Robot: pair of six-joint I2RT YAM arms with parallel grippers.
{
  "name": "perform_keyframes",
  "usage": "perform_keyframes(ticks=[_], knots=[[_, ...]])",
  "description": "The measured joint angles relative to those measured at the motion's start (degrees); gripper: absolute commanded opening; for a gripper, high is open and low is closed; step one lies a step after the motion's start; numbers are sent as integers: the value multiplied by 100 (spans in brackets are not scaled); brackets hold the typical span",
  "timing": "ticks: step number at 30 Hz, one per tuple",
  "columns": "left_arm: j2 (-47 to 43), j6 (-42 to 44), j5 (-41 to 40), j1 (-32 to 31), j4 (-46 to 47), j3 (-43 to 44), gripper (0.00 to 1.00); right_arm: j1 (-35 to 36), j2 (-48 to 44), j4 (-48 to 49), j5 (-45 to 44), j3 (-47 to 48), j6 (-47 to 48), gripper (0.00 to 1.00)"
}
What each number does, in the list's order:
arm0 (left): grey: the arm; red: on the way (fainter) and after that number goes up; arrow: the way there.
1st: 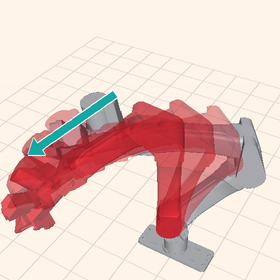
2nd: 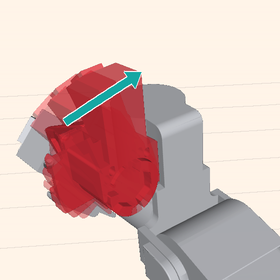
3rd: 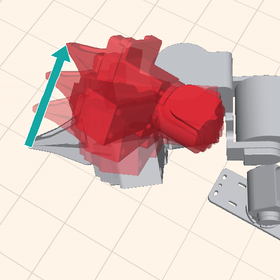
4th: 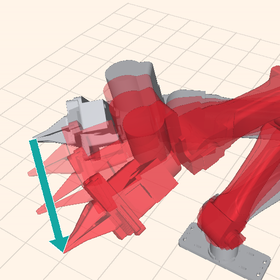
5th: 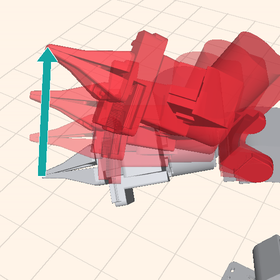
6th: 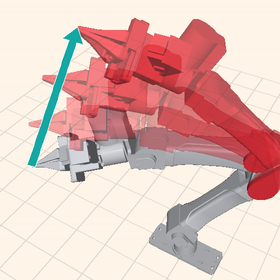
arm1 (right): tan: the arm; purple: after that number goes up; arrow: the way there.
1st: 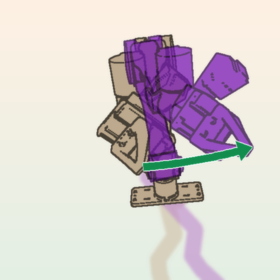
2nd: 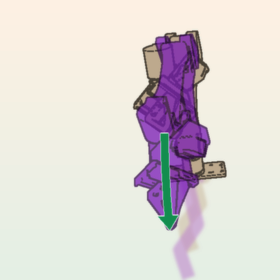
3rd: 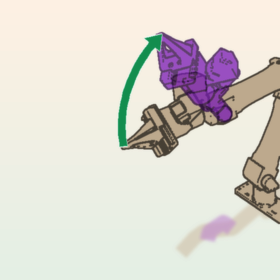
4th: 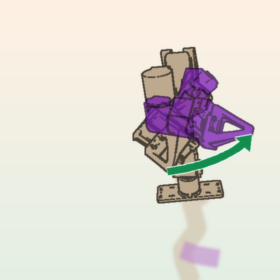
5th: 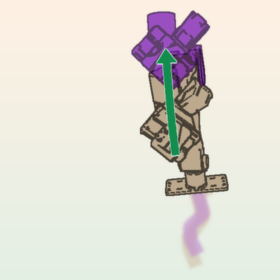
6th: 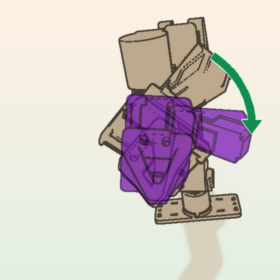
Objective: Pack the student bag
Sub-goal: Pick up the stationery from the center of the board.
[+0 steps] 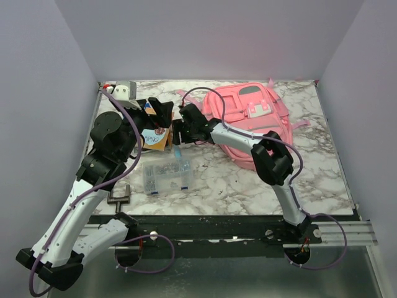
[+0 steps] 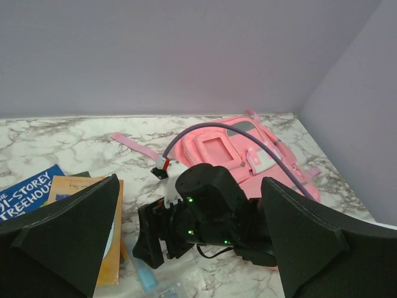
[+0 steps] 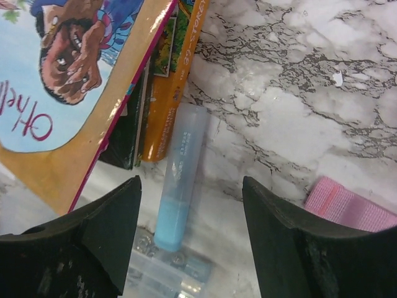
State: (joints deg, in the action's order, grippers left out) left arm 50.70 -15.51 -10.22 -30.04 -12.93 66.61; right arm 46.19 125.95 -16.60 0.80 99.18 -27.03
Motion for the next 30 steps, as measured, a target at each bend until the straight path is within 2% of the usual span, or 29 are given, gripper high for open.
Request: perform_keyframes(ticks=[5, 12, 17, 20, 25, 30], knots=[[17, -173, 240, 184, 2, 0, 99, 149, 472, -354, -382, 531, 151, 64], [68, -435, 621, 428, 2, 0, 99, 385, 898, -619, -905, 942, 264, 49], [114, -492, 704, 455, 0, 0, 98, 450, 916, -649, -1342, 905, 267, 25], [140, -511, 754, 496, 0, 0, 98, 455, 916, -621, -1473, 887, 273, 3], [181, -527, 782, 522, 0, 0, 98, 420, 811, -485, -1556, 715, 256, 0], [240, -531, 828, 522, 0, 0, 98, 195, -22, 0, -1342, -564, 81, 1]])
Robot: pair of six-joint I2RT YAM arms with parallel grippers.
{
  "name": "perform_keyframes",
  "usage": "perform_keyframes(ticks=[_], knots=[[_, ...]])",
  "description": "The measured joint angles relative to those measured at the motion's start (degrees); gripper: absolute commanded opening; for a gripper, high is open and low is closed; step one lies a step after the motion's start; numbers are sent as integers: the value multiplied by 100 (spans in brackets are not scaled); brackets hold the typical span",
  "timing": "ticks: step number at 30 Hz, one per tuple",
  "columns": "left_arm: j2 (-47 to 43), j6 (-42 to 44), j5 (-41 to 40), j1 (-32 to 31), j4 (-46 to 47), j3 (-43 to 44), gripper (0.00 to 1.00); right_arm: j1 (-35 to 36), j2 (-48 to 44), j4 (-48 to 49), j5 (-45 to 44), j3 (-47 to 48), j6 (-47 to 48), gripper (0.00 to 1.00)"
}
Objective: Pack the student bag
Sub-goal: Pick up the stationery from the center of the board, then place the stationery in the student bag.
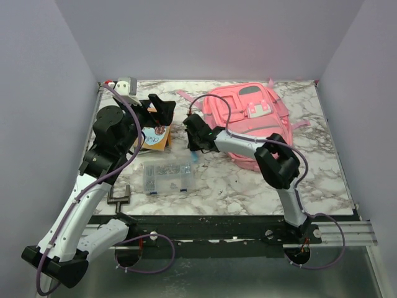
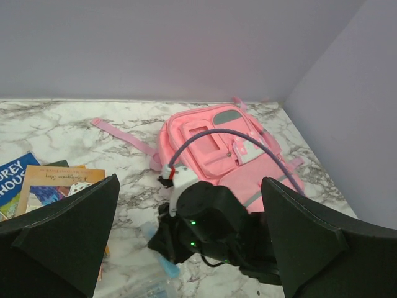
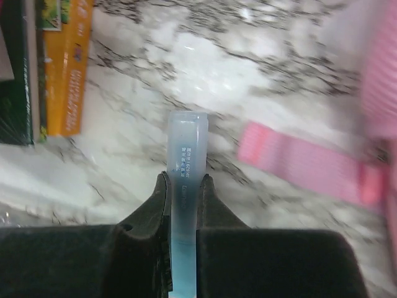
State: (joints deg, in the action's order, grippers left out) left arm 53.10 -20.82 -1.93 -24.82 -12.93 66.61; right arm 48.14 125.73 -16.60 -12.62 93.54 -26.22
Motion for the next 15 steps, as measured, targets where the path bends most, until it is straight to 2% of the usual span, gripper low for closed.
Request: perform_keyframes(ticks=[3, 9, 15], knots=[[39, -17, 26, 0, 0, 0, 98, -153, -824, 140, 59, -833, -98, 1], [120, -83, 175, 0, 0, 0, 99, -544, -2640, 549, 168, -1773, -271, 1], [168, -125, 306, 0, -2, 0, 98, -1204, -4540, 638, 166, -3152, -492, 1]])
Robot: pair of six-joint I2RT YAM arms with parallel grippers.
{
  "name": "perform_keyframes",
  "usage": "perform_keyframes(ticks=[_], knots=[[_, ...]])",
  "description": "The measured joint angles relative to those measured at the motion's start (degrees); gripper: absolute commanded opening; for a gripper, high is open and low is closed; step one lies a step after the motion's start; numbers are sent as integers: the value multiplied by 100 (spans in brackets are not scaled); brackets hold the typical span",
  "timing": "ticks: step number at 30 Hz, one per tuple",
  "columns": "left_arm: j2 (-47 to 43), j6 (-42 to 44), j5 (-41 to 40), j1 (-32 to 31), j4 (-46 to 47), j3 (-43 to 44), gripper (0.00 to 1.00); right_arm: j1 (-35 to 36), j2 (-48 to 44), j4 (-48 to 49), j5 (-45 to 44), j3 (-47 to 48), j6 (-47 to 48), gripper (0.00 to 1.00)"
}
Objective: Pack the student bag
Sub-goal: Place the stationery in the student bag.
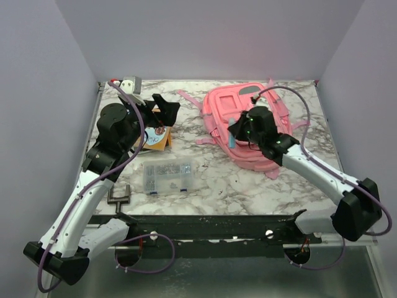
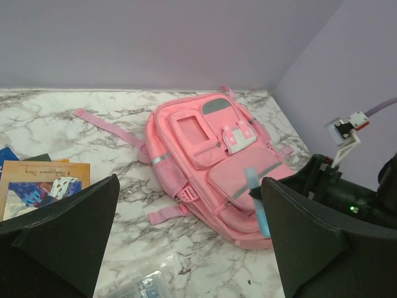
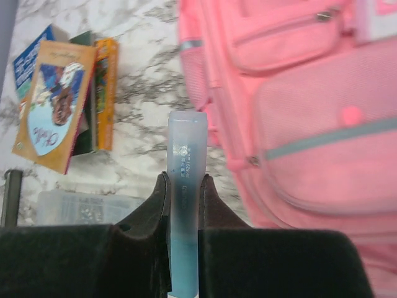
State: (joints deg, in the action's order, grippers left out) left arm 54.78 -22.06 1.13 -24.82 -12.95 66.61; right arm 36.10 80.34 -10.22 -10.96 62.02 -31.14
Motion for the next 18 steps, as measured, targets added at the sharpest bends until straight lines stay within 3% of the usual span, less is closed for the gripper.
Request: perform_keyframes(ticks=[5, 12, 18], knots=[[44, -31, 85, 0, 0, 2, 98, -1075, -1244, -358, -13, -1088, -409, 1], [140, -87, 125, -4, -2, 2, 98, -3587, -2041, -706, 817, -2194, -1161, 1], [173, -81, 120, -85, -4, 2, 98, -3976, -1600, -503, 2050, -2634, -1703, 0]])
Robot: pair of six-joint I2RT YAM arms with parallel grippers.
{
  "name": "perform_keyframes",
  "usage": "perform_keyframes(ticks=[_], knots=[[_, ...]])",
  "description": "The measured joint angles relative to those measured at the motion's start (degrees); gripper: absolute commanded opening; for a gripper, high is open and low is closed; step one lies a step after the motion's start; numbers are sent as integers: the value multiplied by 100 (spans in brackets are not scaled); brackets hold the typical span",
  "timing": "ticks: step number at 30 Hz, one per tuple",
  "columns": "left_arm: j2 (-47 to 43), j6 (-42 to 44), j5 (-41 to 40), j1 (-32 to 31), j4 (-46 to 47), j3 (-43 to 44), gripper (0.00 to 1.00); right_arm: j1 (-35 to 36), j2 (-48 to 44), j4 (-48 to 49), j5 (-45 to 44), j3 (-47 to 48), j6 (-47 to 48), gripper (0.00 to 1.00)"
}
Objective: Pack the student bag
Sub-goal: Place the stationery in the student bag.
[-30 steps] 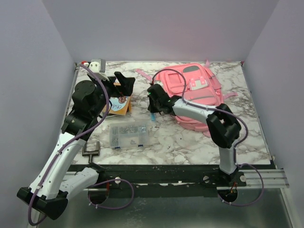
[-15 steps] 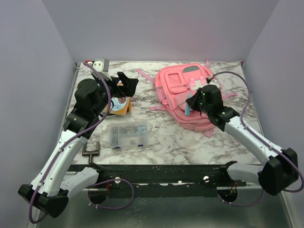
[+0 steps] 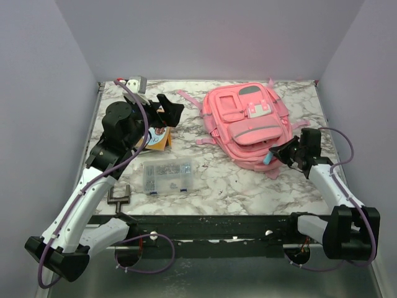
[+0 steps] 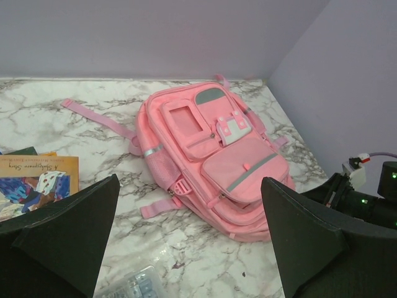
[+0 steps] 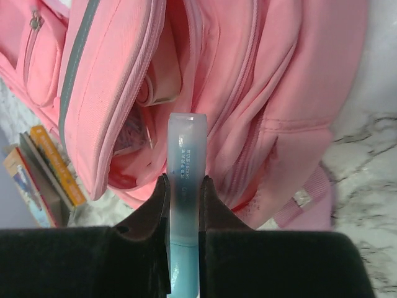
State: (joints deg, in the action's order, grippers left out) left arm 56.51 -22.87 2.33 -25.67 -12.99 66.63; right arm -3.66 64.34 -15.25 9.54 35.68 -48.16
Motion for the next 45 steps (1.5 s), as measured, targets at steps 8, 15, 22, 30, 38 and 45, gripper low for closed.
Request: perform_keyframes(ticks=[8, 15, 22, 30, 38, 45], knots=[[76, 63, -24, -109, -28, 22, 98, 7, 407, 1268, 656, -310, -752, 24], [118, 94, -39, -109, -48, 22, 98, 7, 1217, 1668, 551, -63, -361, 58], [120, 109, -44, -109, -85, 35, 98, 7, 820, 1038, 118, 299, 929, 60], [197, 98, -15, -109, -114, 50, 98, 35, -214, 472, 278, 149, 1300, 32], [221, 61, 9, -118, -170, 55, 98, 544, 256, 1029, 791, -343, 684, 22], [286, 109, -20, -254, -221, 103, 98, 1008, 1139, 1626, 796, -334, 444, 22]])
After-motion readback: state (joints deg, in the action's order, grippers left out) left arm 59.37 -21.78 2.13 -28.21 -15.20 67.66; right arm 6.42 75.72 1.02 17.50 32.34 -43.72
